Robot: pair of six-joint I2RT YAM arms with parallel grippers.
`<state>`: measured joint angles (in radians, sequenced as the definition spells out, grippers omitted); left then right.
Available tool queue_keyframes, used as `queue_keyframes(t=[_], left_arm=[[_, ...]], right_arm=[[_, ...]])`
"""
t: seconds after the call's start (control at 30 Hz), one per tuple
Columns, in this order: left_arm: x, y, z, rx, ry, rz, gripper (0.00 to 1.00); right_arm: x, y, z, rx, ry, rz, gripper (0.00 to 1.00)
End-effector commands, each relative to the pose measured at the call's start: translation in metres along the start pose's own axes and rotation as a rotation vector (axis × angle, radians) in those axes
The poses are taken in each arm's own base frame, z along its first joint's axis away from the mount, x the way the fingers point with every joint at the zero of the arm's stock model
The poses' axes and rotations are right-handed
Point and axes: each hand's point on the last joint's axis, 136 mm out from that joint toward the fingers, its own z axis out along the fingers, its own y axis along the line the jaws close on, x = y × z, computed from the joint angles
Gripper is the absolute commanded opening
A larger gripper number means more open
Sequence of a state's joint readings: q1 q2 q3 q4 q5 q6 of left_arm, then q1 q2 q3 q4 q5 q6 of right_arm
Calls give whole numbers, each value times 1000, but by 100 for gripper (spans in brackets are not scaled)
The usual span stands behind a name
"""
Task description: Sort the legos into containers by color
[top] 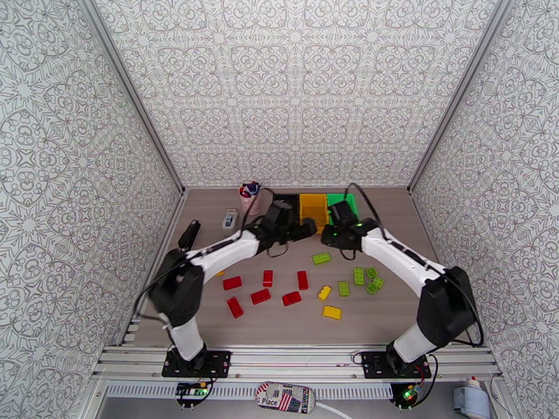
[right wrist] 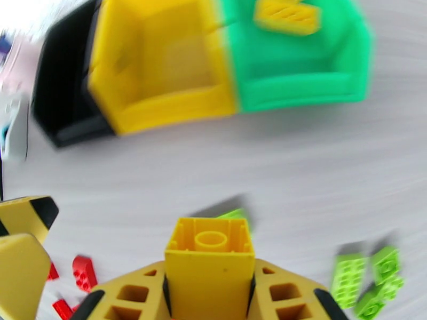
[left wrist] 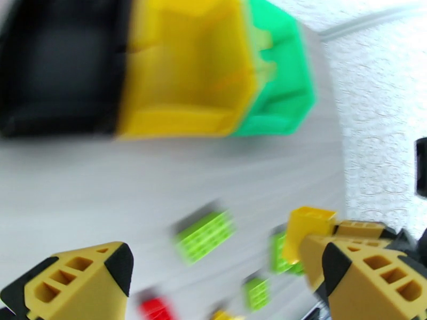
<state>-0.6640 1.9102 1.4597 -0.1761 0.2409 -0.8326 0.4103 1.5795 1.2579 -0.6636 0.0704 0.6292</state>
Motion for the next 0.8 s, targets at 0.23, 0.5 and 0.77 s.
queue_keyframes(t=[0.23,0.5,0.77], left_arm=[[-50,-42,40,146,-29,-47,99],[-42,-34,5,89,-53,12,99],[-1,3,-38,-17,-62,55,99]], right_arm=[[-84,-31,24,28,-28,42,30],[-131,-22,58,67,5,39,52],[-125,-15,44,19,8,40,63]])
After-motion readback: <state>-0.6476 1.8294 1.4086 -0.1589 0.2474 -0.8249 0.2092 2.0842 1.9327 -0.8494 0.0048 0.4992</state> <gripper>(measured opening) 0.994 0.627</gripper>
